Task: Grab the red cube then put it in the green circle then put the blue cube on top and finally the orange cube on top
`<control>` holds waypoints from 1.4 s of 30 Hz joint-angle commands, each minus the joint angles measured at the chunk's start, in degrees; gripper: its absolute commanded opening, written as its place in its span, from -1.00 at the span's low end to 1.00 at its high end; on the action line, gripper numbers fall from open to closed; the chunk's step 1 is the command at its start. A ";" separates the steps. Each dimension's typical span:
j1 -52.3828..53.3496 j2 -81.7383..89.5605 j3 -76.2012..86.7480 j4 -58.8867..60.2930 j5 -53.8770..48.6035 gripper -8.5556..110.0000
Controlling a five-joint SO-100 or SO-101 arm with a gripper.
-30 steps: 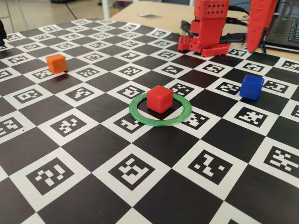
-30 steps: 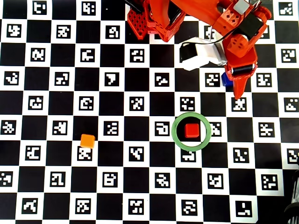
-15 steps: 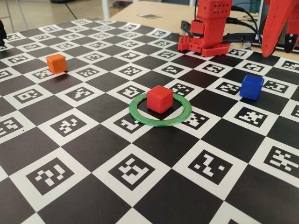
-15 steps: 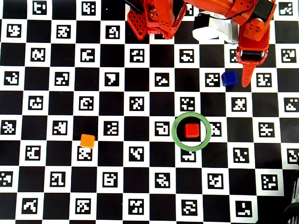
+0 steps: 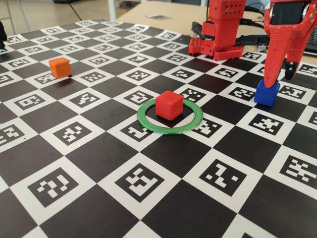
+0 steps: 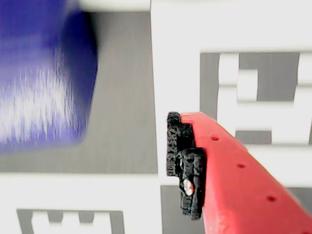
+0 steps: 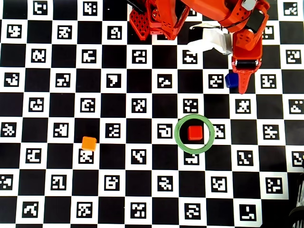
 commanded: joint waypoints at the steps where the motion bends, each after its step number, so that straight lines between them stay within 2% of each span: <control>1: 0.97 0.09 0.09 -2.72 -2.72 -0.12; 29: 4.57 -2.55 1.76 -5.01 -10.28 -0.13; 42: 4.83 -2.90 0.70 -3.60 -19.07 -0.14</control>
